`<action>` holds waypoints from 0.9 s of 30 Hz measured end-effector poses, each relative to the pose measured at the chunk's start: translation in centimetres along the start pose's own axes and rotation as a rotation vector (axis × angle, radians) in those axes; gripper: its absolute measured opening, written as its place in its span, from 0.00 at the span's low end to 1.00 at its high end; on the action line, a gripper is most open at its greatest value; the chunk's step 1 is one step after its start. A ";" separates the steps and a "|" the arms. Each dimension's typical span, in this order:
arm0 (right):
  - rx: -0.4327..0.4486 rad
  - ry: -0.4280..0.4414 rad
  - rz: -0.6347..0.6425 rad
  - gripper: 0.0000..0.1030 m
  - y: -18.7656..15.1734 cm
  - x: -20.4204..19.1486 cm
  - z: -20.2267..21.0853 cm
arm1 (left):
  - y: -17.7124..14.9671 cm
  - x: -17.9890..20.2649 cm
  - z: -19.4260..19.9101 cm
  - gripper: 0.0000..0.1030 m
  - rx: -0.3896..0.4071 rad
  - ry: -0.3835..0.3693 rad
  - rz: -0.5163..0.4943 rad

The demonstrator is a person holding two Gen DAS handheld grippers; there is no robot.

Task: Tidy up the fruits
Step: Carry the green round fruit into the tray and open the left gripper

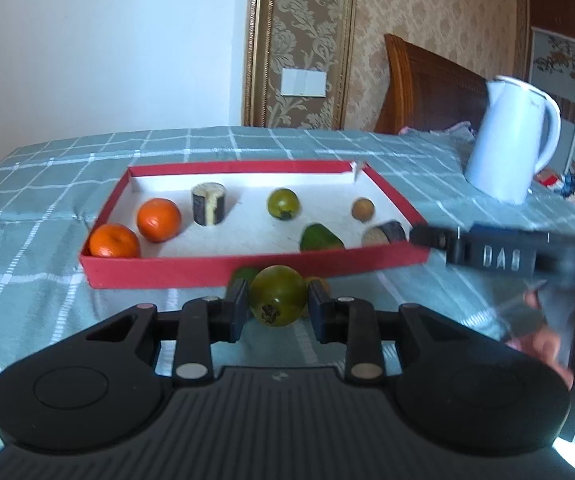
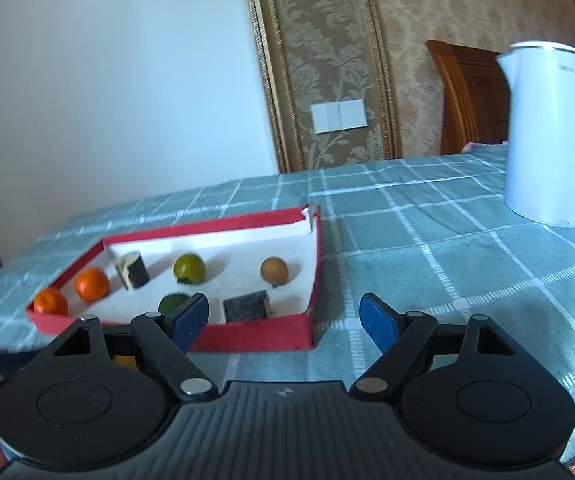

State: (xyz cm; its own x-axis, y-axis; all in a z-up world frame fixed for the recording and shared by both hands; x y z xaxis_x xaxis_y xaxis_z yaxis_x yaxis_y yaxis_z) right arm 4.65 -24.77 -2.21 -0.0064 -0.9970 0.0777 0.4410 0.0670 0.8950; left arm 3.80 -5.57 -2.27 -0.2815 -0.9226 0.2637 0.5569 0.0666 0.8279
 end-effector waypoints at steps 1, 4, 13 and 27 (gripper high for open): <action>-0.014 0.005 0.017 0.81 -0.1 -0.3 -0.2 | 0.3 -0.2 0.0 0.28 0.004 0.001 0.010; -0.060 0.023 0.052 0.81 -0.5 -1.1 -0.8 | 1.4 -0.9 0.0 0.28 0.014 0.006 0.033; -0.172 0.022 0.201 0.81 -2.0 -3.4 -2.2 | 3.9 -2.8 -2.5 0.28 0.005 0.034 0.067; -0.209 0.022 0.186 0.86 -2.2 -3.2 -2.8 | 5.7 -3.9 -7.5 0.28 -0.015 0.092 0.034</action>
Point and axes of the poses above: each gripper's, at about its wrist camera, not at the fingertips, and z roughly against the way its jaws point, x to its right, y to its top, the point moved 5 cm from there along -z, roughly the way its jaws point, and after that the axes turned 13 degrees about z, right-handed, at the moved point
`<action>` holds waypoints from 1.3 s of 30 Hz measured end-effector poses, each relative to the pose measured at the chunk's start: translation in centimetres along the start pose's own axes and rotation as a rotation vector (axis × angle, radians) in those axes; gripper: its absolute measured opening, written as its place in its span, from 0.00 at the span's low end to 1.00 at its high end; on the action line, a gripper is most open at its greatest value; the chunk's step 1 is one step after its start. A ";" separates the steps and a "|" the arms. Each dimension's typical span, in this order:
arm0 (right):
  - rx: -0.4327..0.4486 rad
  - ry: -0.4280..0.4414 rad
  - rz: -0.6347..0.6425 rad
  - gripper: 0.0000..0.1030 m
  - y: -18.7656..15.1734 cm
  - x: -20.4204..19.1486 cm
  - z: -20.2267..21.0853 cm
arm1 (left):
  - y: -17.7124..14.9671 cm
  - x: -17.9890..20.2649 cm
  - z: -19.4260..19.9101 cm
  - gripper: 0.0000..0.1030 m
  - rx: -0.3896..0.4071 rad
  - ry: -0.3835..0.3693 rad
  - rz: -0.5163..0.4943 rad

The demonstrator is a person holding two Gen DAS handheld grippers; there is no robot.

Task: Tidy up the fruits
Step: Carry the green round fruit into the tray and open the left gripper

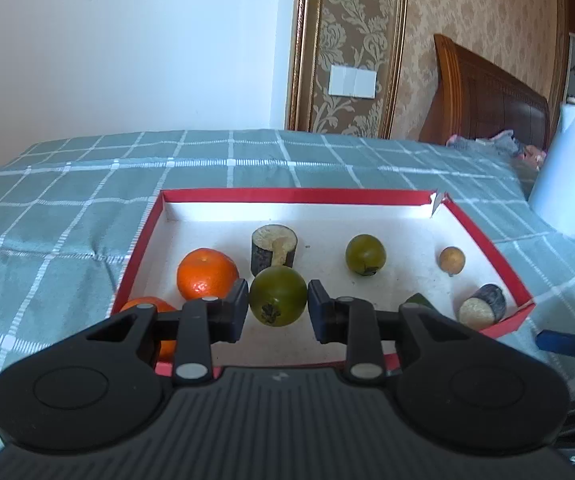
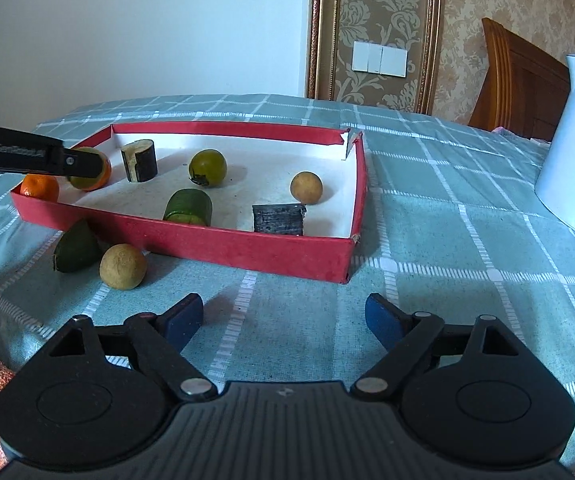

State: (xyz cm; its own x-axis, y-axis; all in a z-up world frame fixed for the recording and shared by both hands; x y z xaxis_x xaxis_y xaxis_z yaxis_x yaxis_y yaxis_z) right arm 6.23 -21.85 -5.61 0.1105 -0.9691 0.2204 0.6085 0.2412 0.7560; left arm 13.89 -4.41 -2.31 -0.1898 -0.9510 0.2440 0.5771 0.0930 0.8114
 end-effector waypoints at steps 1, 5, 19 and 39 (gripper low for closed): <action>0.000 0.000 -0.001 0.86 0.0 0.0 0.0 | 0.0 0.1 -0.3 0.28 -0.004 -0.001 -0.002; -0.001 -0.001 0.000 0.87 0.0 0.0 0.0 | -0.1 0.4 -1.1 0.28 -0.010 0.004 -0.018; -0.002 -0.001 -0.002 0.88 0.0 0.1 0.0 | -0.3 -0.2 -3.0 0.28 -0.024 0.026 0.003; -0.006 0.002 -0.014 0.90 -0.1 0.3 -0.3 | -1.2 -0.1 -2.9 0.53 -0.029 0.048 -0.011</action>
Point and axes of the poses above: each gripper's, at about its wrist camera, not at the fingertips, and z roughly against the way its jaws point, x to its right, y to its top, the point moved 5 cm from there along -z, roughly the way its jaws point, and after that the axes turned 13 degrees about z, right-handed, at the moved point
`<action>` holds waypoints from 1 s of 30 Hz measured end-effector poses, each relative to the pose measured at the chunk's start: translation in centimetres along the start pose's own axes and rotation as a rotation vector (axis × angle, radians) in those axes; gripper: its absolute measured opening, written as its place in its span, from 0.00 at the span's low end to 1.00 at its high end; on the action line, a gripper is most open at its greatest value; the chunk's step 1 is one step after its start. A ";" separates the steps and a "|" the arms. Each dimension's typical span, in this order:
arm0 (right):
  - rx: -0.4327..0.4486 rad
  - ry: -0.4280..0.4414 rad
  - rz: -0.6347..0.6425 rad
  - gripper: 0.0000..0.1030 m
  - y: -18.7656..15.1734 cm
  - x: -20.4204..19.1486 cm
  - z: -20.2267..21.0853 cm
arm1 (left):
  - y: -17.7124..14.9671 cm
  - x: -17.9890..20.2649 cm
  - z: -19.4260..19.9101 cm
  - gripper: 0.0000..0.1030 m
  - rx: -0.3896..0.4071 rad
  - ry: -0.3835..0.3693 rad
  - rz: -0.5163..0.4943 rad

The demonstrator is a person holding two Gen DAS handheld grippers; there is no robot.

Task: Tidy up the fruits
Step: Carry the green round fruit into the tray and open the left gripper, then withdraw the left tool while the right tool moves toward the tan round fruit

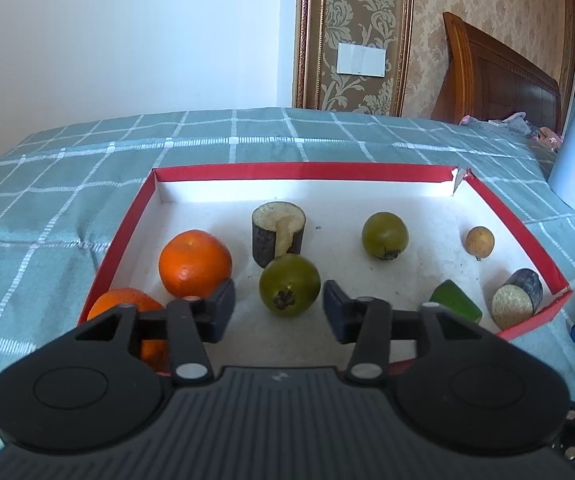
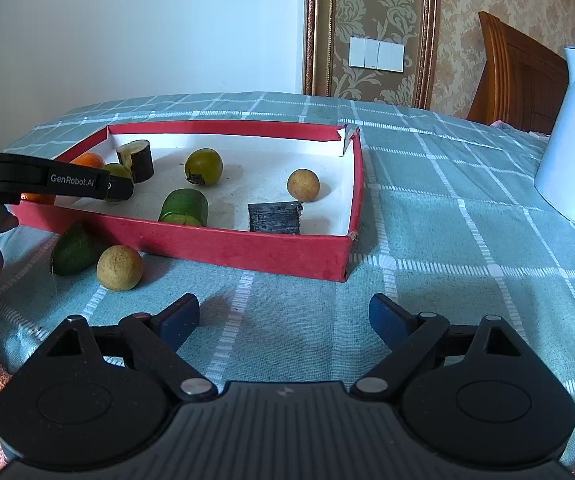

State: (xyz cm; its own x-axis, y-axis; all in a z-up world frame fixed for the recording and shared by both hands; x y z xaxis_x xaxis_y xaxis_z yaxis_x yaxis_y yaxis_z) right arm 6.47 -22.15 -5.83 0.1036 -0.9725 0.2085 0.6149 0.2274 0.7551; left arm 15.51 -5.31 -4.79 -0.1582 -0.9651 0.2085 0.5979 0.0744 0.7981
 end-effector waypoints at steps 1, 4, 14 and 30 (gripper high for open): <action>0.000 0.000 0.000 0.90 0.0 0.0 0.0 | -0.1 -0.1 0.1 0.55 0.004 0.009 0.001; 0.000 0.001 -0.001 0.90 0.0 0.0 0.0 | -0.2 -0.3 0.6 0.62 0.012 0.029 0.007; -0.002 0.006 -0.008 0.90 0.0 0.0 -0.1 | -1.3 -0.9 5.4 0.88 0.067 0.027 0.007; 0.049 0.058 -0.029 0.90 0.1 0.0 0.6 | -4.6 -7.7 8.5 0.97 0.046 0.104 0.168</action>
Point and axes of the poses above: each gripper's, at about its wrist camera, not at the fingertips, and z roughly against the way its jaws point, x to its right, y to its top, the point moved 5 cm from there along -z, roughly the way its jaws point, and after that the axes turned 13 degrees about z, right-handed, at the moved point
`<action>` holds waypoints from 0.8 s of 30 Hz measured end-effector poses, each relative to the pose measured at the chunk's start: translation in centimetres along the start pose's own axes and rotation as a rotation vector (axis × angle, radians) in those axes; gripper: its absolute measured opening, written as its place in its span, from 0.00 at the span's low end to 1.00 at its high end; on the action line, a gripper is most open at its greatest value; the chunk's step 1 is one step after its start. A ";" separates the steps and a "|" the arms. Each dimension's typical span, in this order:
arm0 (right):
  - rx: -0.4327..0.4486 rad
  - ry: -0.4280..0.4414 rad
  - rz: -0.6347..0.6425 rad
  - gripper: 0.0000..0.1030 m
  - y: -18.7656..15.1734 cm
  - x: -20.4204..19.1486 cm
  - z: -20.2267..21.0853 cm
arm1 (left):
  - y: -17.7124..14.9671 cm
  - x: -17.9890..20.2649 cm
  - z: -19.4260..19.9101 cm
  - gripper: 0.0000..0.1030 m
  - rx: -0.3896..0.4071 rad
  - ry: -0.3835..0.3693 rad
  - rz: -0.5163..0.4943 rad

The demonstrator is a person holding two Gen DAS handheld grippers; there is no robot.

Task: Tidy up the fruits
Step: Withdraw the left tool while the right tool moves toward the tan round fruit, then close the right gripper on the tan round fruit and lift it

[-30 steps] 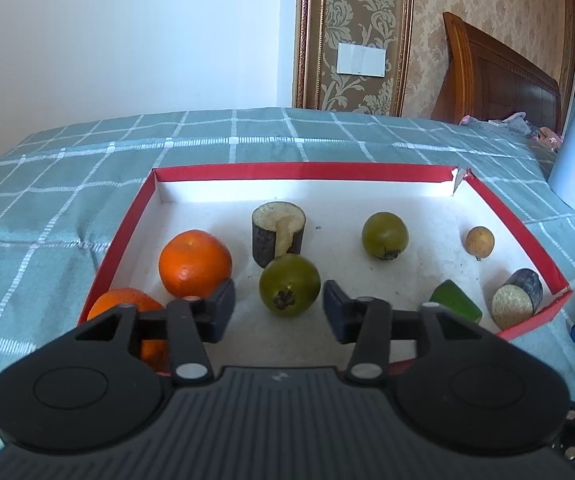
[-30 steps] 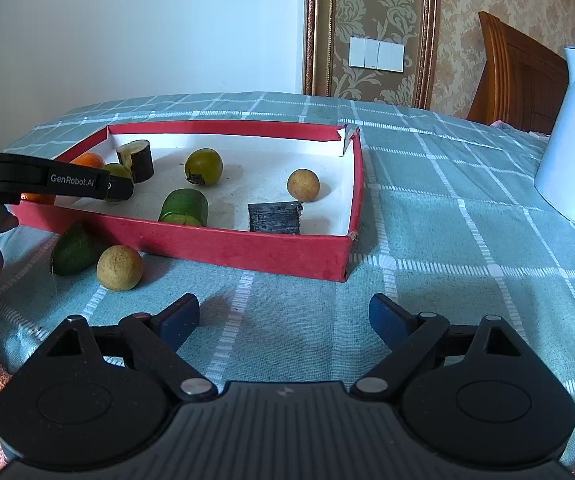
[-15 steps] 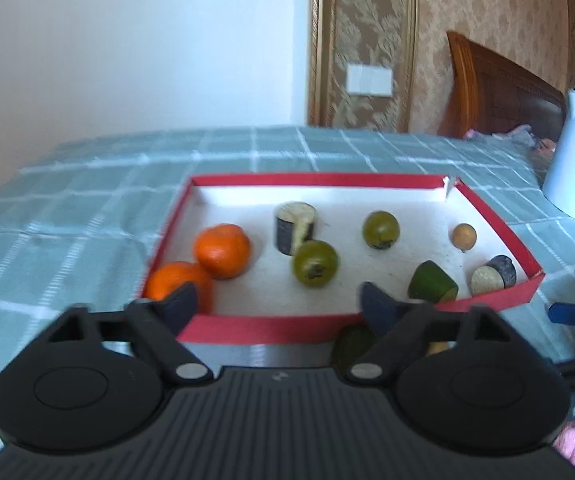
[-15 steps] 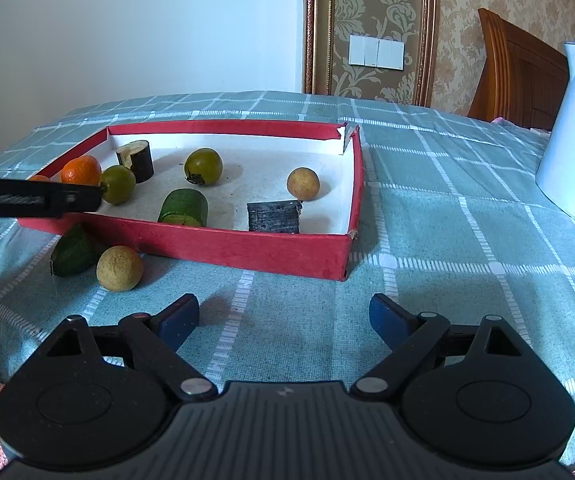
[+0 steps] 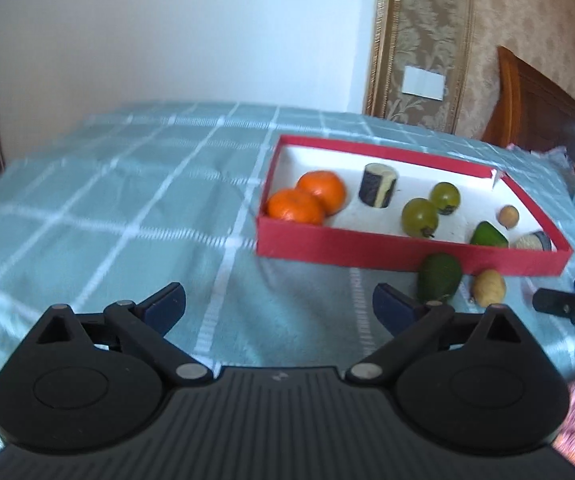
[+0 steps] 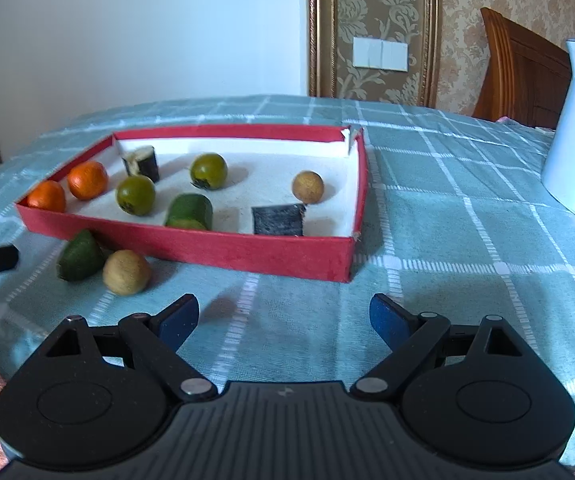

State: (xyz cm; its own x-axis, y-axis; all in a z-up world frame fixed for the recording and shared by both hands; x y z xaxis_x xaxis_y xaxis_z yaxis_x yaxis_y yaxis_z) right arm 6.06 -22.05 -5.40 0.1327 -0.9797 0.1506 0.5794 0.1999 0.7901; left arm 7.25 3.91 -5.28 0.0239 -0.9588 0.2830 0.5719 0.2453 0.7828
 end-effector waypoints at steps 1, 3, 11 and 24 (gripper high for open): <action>0.016 0.028 -0.001 0.90 0.1 -0.3 0.3 | 0.0 -0.4 -0.4 0.97 -0.026 -0.006 0.028; 0.040 0.081 0.009 0.89 0.4 -1.2 0.7 | 0.2 -0.8 -0.4 1.00 -0.025 -0.024 0.058; 0.037 0.141 0.061 0.68 1.5 -4.8 0.0 | 0.2 -1.4 -0.3 1.00 -0.027 -0.037 0.081; 0.021 0.158 0.071 0.39 2.6 -6.8 -1.9 | 0.3 -1.5 -0.3 1.00 -0.025 -0.047 0.094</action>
State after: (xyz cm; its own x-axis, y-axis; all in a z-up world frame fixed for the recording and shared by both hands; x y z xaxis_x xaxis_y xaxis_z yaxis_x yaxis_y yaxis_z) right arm 8.20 -14.87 -5.47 0.2985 -0.9478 0.1124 0.5471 0.2664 0.7935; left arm 7.62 5.39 -5.69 0.0402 -0.9238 0.3808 0.5893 0.3297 0.7376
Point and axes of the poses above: each gripper's, at about its wrist camera, not at the fingertips, and z roughly against the way its jaws point, x to its right, y to its top, the point moved 5 cm from there along -z, roughly the way its jaws point, and after that the axes turned 13 degrees about z, right-handed, at the moved point
